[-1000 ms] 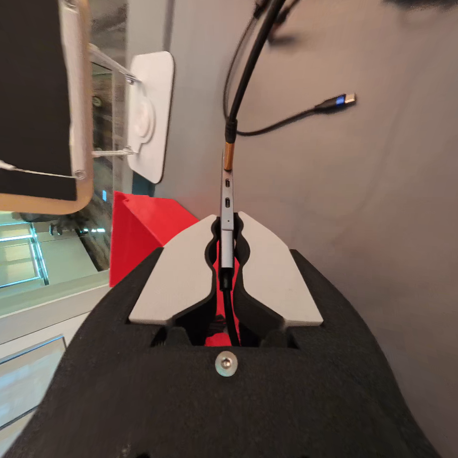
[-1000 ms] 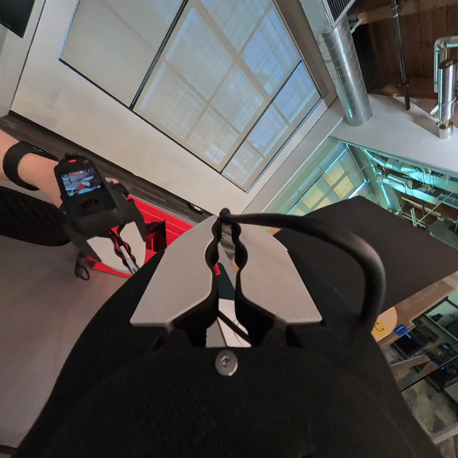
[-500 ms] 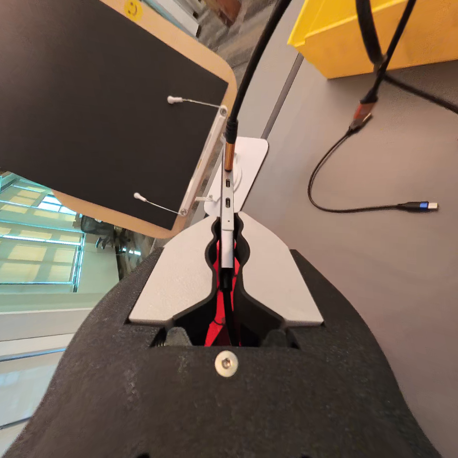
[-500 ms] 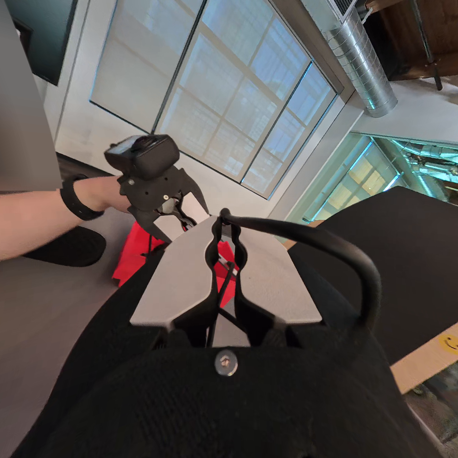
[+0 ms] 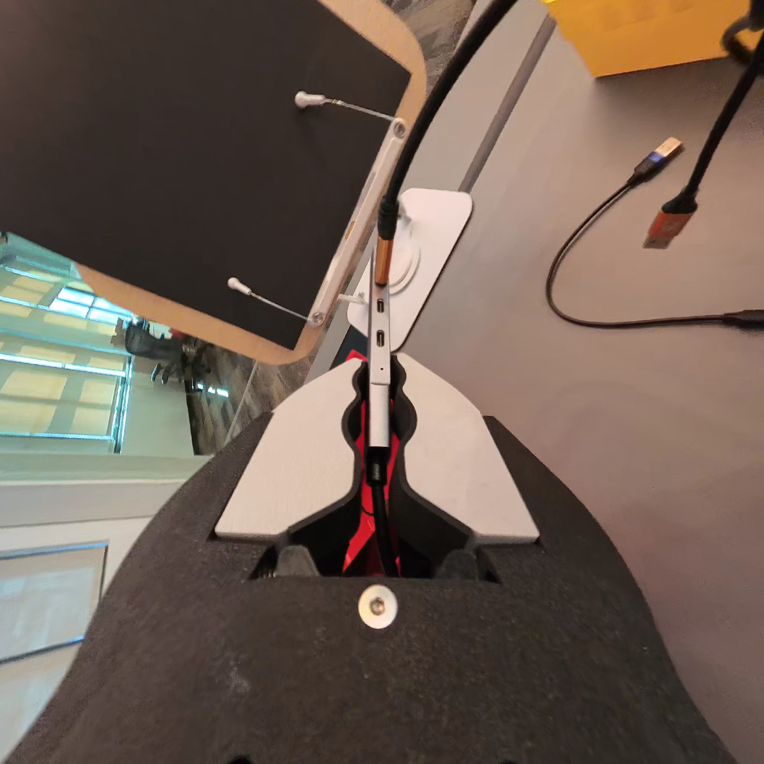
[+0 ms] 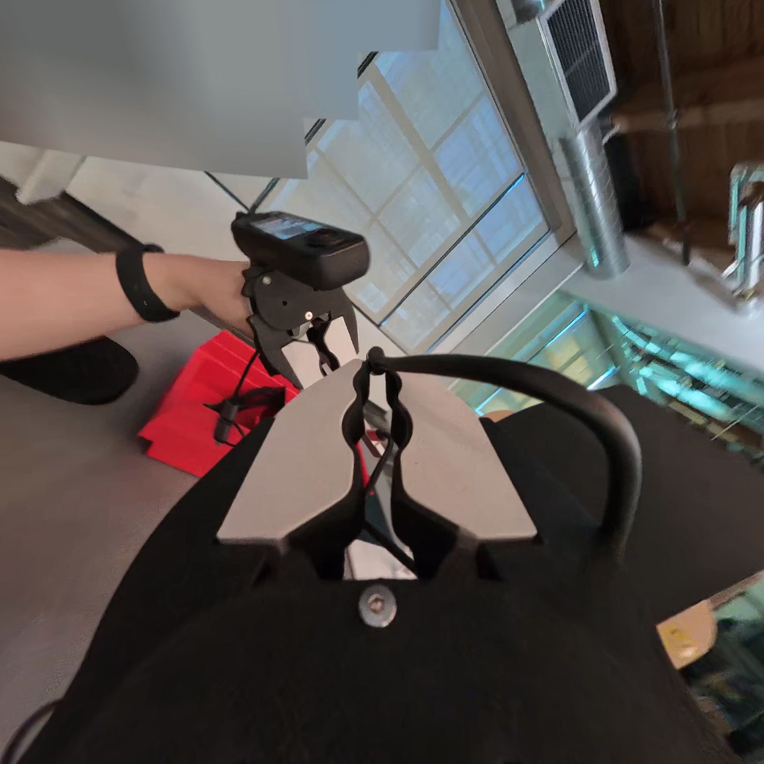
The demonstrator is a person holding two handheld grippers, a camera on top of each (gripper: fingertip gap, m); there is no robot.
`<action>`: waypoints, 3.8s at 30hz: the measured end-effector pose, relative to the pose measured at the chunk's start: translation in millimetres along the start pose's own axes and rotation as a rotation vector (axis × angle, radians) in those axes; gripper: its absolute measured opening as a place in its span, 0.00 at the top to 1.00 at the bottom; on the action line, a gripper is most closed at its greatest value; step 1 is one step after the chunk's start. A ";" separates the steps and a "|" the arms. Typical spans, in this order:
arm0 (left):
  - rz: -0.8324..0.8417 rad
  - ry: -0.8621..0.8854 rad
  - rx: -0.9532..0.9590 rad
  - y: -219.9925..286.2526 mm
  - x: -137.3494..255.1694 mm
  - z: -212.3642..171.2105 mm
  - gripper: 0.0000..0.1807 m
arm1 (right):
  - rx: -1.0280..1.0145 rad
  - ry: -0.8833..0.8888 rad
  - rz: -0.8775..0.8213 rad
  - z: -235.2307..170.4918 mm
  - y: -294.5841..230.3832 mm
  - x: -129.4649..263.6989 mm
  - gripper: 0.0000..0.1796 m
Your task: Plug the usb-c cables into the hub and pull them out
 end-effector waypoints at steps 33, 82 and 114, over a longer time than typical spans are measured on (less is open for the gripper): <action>-0.417 0.004 0.072 58.0 -29.1 9.3 0.95 | -0.183 -0.350 0.272 -62.5 -32.4 -27.4 0.96; -0.145 0.466 -0.326 68.1 15.5 47.3 0.95 | 0.403 -0.477 0.186 -49.6 -45.8 -22.7 0.95; -0.128 0.497 -0.324 65.2 27.6 49.5 0.95 | 0.426 -0.516 0.178 -49.0 -40.5 -16.4 0.95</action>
Point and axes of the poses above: each gripper's, where its closed fingertips meet, x back along the fingers, z out of its top, y = z × x across the jaws, the point moved 3 cm from there along x, back along the fingers, and after that the axes turned 7 degrees about -y, right-handed, at the moved point
